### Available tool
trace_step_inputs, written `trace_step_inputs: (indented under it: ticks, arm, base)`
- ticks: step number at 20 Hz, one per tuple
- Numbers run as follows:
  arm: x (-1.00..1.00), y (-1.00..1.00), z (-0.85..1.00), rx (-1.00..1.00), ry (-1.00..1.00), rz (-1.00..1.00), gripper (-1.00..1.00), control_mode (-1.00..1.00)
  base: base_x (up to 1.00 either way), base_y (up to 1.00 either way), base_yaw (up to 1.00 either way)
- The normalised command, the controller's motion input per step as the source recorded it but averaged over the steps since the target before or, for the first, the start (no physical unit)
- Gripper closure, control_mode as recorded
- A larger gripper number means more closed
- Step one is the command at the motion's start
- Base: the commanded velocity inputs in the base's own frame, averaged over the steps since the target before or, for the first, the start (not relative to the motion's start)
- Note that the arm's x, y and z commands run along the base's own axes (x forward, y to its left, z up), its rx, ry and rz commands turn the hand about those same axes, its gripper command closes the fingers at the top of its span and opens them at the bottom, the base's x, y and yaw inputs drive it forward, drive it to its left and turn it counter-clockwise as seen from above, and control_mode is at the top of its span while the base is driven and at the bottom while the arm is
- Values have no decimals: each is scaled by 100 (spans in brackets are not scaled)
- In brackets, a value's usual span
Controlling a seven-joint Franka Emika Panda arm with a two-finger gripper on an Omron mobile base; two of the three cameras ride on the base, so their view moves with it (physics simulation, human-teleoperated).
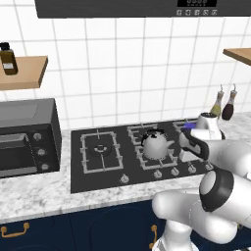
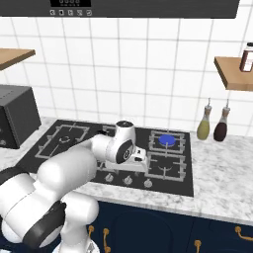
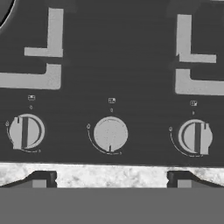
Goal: Turn off the rear right burner of the stove.
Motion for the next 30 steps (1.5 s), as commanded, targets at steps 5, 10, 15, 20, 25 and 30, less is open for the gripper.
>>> trace_step_inputs:
  ticks: [5, 10, 15, 20, 25, 30]
  arm:
    - [5, 8, -28, 0, 0, 4, -100, -100]
    - [0, 0, -23, 1, 0, 2, -100, -100]
    - [3, -10, -15, 1, 0, 1, -100, -100]
    - [1, -20, -6, 2, 0, 0, -100, -100]
    - [21, 3, -10, 0, 0, 0, -100, -100]
    - [23, 3, -9, 0, 0, 0, -100, -100]
  base:
    - [0, 0, 0]
    - [0, 0, 0]
    - [0, 0, 0]
    - [0, 0, 0]
    - [0, 0, 0]
    - [0, 0, 0]
